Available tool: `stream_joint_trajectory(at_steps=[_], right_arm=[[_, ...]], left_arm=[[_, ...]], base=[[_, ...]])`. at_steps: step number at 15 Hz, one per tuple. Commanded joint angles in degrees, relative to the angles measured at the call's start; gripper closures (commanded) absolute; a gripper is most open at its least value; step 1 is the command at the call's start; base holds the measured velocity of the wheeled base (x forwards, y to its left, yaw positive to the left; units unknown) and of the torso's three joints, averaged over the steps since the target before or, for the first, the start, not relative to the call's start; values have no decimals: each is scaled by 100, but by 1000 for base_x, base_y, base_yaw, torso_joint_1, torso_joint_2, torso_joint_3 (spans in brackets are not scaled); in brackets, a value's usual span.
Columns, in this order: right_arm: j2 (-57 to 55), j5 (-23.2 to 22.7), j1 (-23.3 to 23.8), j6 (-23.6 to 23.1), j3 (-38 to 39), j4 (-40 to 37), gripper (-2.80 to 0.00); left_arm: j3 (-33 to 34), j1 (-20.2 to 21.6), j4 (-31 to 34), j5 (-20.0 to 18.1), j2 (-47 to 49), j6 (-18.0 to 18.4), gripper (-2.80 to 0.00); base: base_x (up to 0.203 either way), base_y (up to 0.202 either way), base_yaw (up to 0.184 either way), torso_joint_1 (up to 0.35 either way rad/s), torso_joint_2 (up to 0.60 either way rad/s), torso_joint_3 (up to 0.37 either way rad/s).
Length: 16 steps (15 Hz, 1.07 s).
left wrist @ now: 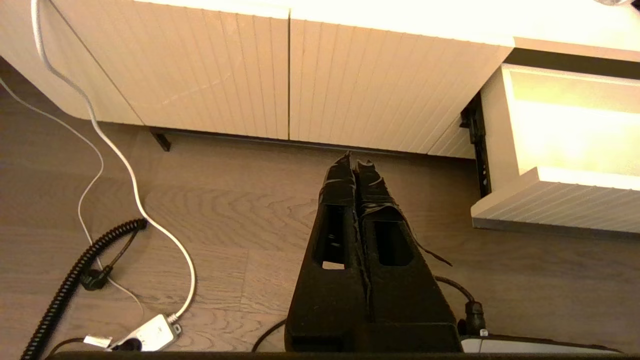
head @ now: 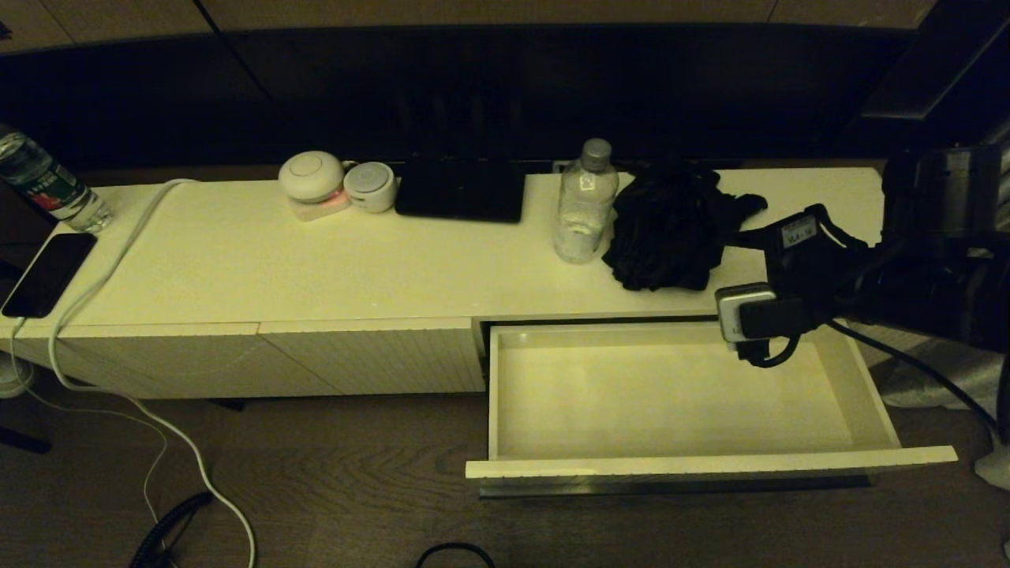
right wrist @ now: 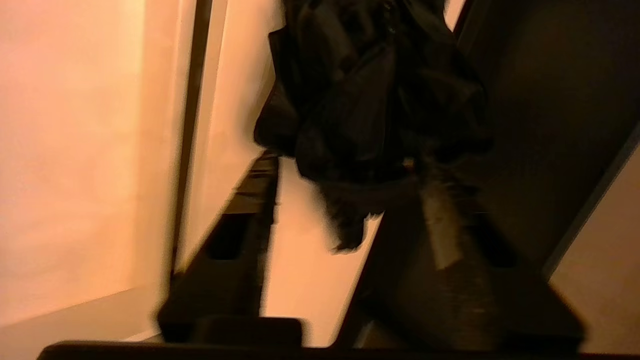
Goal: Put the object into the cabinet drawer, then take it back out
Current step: Put the umbrella in the drawer
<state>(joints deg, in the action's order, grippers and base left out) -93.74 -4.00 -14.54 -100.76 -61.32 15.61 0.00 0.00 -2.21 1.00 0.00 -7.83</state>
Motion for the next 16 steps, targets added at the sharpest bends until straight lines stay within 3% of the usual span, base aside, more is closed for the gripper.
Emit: stream_joint_trajectory(at_steps=[1,5,16], right_arm=[[-389,-199,281,-526,-202,85,-280],[-881,-389,389,-792,-784,285,-280],[-2053,-379,381,-775,-1877,935,-280]], left_arm=[[0,0,1,5,-9,-8,0],[0,0,-8,5,-9,-8,0],[0,0,-8,5,-9,-8,0]], base=[[0,0,0,0,0,0],[0,0,0,0,0,0],[0,0,0,0,0,0]])
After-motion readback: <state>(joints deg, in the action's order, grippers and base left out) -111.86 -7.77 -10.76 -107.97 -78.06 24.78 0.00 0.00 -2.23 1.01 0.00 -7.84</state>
